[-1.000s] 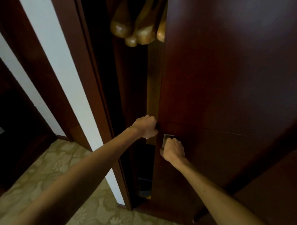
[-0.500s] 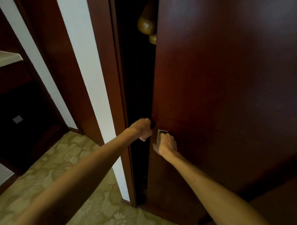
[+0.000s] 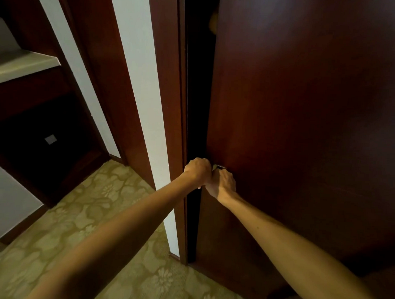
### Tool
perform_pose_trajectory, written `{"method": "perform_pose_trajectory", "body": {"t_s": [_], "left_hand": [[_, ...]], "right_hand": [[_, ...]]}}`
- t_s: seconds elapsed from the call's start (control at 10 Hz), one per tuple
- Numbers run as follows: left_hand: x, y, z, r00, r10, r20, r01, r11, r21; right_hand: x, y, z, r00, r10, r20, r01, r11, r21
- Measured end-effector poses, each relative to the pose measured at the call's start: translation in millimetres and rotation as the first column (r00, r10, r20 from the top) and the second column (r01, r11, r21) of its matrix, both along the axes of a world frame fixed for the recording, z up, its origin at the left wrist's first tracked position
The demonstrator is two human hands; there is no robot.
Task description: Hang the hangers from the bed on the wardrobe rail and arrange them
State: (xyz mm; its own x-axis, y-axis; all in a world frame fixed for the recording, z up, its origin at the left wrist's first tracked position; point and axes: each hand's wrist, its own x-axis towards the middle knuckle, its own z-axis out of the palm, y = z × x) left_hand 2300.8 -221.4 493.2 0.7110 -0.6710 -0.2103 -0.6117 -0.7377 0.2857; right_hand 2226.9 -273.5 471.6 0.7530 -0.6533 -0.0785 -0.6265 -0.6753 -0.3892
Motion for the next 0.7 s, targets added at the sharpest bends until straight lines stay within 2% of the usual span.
{"method": "perform_pose_trajectory", "body": {"t_s": [0.2, 0.4, 0.5, 0.6, 0.7], "left_hand": [[-1, 5, 5, 0.986, -0.024, 0.163, 0.024, 1.000, 0.002], [0, 7, 8, 0.958, -0.015, 0.285, 0.003, 0.999, 0.041], [-2, 9, 10, 0.958, -0.007, 0.287, -0.005, 0.999, 0.040], [-4, 7, 9, 0.970, -0.001, 0.245, -0.007, 0.999, 0.034], [-6, 7, 9, 0.979, 0.031, 0.201, -0.029, 0.999, -0.014]], "right_hand": [[5, 6, -5, 0.997, -0.024, 0.076, 0.021, 0.999, 0.045], [19, 10, -4, 0.993, 0.042, 0.111, -0.054, 0.993, 0.102], [18, 9, -4, 0.994, 0.058, 0.097, -0.067, 0.993, 0.093], [13, 4, -4, 0.993, 0.115, 0.017, -0.115, 0.992, 0.046], [7, -1, 0, 0.988, 0.149, -0.051, -0.144, 0.986, 0.088]]}}
